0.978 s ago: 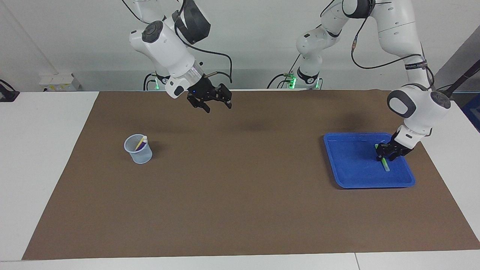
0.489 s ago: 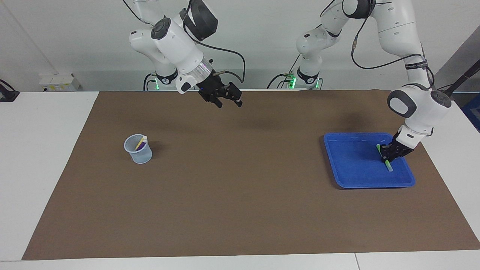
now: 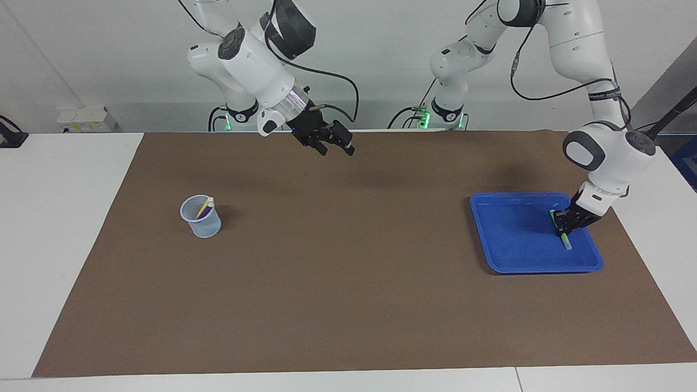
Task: Transfer and insert pens with both arms
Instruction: 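Grasp the green pen with the left gripper while the right gripper returns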
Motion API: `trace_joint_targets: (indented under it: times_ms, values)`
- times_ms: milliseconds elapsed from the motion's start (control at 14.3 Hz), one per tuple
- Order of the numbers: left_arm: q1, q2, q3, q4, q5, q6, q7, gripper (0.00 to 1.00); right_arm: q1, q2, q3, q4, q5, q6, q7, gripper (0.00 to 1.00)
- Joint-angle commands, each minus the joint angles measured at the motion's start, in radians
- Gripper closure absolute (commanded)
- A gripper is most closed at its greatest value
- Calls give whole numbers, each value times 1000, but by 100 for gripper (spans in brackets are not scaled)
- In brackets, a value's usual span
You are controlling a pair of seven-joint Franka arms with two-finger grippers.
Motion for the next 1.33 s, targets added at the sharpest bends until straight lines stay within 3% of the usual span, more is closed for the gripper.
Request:
trace_joint_targets:
  times_ms: [0,419,908,1258]
  values:
    - [-25,6,-10,26,9,-70,-91,100,2,-2,1,-10,23,38,26,0]
    - [-71,-126,-21,73,7,-273,-341,100,29,-2,0,-17,33,67,46,0]
    - [-134,-272,-24,76,1,-389,-723,100,29,-2,1,-18,33,69,46,0]
    - [-172,-392,-24,71,-88,-468,-1001,100,29,-2,1,-18,35,73,46,0]
